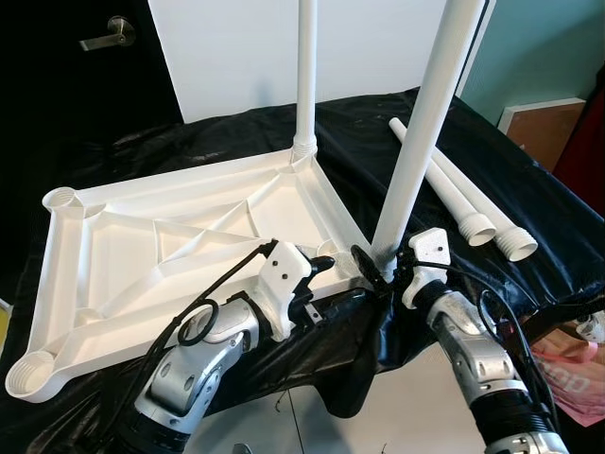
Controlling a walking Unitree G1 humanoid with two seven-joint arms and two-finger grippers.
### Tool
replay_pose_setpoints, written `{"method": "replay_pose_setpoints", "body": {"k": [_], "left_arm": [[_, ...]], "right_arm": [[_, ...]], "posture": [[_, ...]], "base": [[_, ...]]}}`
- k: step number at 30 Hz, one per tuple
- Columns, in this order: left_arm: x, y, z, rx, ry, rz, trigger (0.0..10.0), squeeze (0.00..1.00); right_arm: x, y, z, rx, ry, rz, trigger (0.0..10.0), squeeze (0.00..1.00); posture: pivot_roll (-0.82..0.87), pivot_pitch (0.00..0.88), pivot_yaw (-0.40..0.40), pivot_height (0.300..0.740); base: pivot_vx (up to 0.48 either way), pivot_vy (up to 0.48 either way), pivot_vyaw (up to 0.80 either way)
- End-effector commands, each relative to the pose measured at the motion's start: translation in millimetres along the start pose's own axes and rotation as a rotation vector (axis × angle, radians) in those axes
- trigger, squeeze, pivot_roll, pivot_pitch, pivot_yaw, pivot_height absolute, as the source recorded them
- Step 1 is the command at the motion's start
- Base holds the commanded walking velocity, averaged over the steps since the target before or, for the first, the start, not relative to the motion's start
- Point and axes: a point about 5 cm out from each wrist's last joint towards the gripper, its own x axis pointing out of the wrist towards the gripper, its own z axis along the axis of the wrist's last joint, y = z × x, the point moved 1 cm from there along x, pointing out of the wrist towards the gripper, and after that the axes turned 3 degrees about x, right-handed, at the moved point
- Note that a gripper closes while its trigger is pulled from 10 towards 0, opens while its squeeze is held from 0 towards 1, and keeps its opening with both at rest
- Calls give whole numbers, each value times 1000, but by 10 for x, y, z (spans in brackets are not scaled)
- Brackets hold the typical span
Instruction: Building children table
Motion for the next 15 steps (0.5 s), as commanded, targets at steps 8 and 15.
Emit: {"method": "replay_pose_setpoints", "body": {"k": [8, 15], "left_arm": [[28, -89, 20, 3, -7, -90, 10000, 0], [47, -95, 37, 4, -11, -96, 10000, 0]], "right_arm": [[106, -72, -10, -37, 48, 153, 10000, 0], [270, -109, 4, -61, 78, 220, 7333, 0]], "posture": [[-46, 0, 11, 740], [-34, 0, 9, 740]], "base": [[0, 0, 0], [0, 0, 0]]}}
